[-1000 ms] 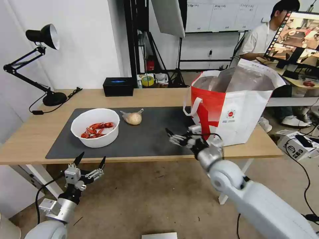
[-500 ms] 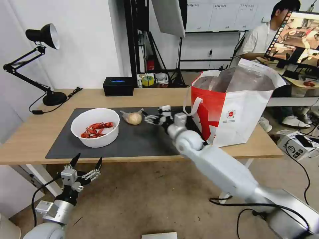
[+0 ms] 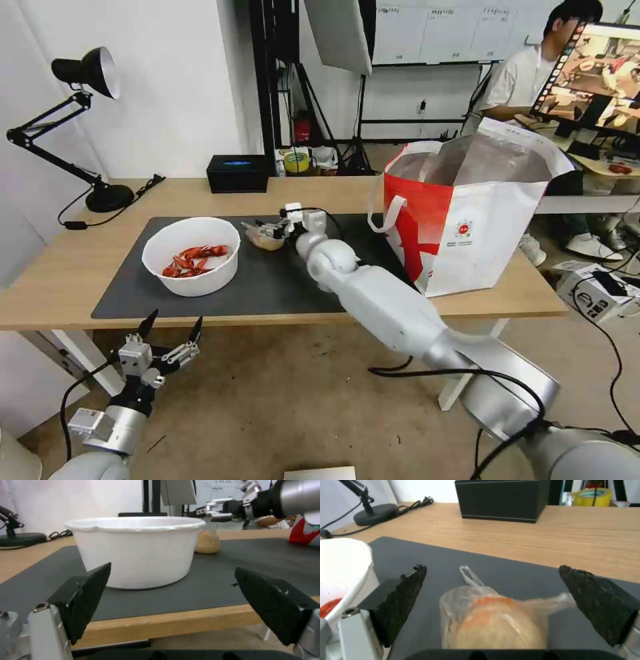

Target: Pick up the trash from the table and place it into the takeout bag.

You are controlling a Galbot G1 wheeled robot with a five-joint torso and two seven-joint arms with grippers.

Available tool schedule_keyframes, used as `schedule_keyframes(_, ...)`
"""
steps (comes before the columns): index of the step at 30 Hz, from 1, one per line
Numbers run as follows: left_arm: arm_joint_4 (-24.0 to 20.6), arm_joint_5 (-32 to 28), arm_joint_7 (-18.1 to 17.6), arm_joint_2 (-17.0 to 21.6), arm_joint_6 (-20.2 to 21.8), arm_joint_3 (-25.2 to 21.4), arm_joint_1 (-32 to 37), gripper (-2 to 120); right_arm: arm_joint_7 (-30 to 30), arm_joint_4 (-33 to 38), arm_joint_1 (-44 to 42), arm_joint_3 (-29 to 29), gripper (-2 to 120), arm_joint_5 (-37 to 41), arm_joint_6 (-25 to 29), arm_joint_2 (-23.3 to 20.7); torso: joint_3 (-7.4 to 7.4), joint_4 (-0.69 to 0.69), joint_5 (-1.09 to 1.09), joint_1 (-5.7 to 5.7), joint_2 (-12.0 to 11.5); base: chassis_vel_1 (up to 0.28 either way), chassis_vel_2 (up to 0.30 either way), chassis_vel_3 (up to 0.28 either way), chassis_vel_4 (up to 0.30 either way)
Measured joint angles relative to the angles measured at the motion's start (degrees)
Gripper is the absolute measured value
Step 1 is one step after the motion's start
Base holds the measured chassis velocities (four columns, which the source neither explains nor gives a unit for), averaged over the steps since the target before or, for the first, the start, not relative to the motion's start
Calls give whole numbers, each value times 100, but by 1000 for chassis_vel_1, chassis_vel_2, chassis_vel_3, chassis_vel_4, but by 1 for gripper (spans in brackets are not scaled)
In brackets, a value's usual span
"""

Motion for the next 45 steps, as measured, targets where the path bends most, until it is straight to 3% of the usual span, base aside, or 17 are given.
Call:
schedule_keyframes(9, -29, -12, 1, 11, -12, -51, -8, 100, -522, -793, 165, 58, 100, -328, -1, 255, 0, -2, 1, 0, 1, 0, 0, 0, 0)
schedule_keyframes(20, -25, -26, 4, 3, -31, -27, -30, 100, -1086, -1076, 247, -97, 100, -436, -9, 243, 0, 0, 1, 0, 1, 0, 0, 0, 0)
schedule_keyframes(32, -52, -52, 4, 9, -40, -59, -25, 100, -1270, -1118, 250, -109, 100, -504, -204, 232, 0, 0, 1, 0, 1, 0, 0, 0, 0)
schedule_keyframes(45, -76, -57, 5, -4, -78, -62, 2, 100, -1239, -1010, 205, -107, 52, -500, -332, 216, 0, 0, 2, 0, 1, 0, 0, 0, 0)
